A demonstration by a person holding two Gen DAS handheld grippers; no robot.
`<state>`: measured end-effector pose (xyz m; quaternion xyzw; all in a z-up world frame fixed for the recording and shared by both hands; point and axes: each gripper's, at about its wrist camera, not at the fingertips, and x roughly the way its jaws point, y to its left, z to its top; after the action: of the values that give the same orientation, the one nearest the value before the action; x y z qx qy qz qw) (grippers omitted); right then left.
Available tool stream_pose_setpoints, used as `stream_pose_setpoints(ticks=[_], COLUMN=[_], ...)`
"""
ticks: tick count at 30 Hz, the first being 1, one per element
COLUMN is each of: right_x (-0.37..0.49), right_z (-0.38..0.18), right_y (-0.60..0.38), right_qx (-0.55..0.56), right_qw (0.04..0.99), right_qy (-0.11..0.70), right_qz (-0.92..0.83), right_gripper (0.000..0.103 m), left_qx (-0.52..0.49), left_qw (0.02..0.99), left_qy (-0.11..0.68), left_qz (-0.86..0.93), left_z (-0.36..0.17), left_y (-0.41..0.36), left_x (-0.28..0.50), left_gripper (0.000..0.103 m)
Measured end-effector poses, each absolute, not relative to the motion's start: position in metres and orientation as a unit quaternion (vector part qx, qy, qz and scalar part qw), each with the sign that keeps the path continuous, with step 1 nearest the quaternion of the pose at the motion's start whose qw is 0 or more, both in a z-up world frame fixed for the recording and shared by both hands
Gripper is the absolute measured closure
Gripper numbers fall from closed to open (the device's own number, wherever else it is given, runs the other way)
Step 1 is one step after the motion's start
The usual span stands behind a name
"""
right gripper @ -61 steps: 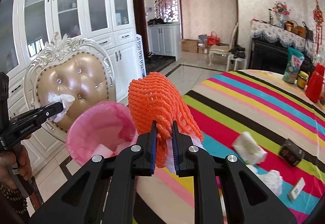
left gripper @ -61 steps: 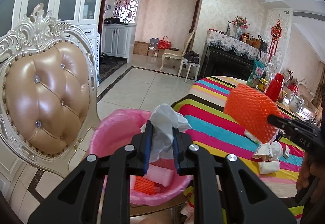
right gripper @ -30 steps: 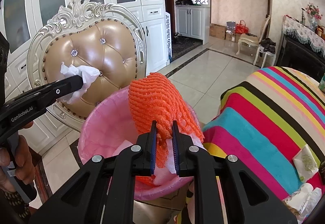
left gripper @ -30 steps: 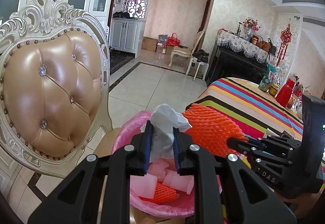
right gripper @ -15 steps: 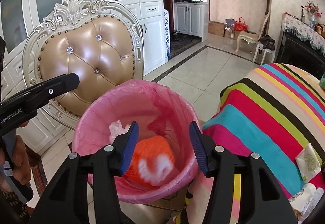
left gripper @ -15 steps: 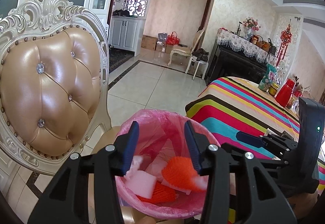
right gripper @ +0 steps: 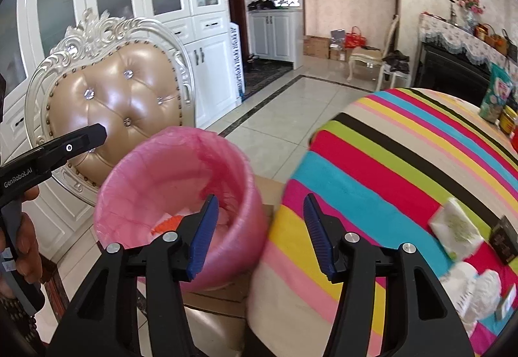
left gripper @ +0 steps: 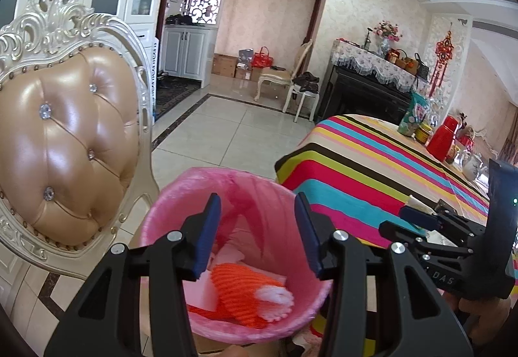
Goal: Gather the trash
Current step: 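Move both tools back from the bin to the trash on the table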
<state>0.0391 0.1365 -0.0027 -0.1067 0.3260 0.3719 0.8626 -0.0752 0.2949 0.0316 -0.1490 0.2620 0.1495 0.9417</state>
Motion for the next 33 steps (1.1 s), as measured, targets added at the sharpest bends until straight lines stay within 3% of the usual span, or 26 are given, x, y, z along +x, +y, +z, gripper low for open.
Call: stream_pose_setpoints(ticks=[33], right_x=[0.064], right_z=[-0.021], right_y=[-0.131], right_qx=[-0.023], right_qw=[0.921], right_qy=[0.34], right_qz=[0.188], right_gripper=[0.041], left_qx=[-0.089], left_qw=[0.946], left_qy=[0.311], left_qz=[0.01], left_z=[0.018], left_y=[0.104], left_x=[0.012], left_gripper=[0.052])
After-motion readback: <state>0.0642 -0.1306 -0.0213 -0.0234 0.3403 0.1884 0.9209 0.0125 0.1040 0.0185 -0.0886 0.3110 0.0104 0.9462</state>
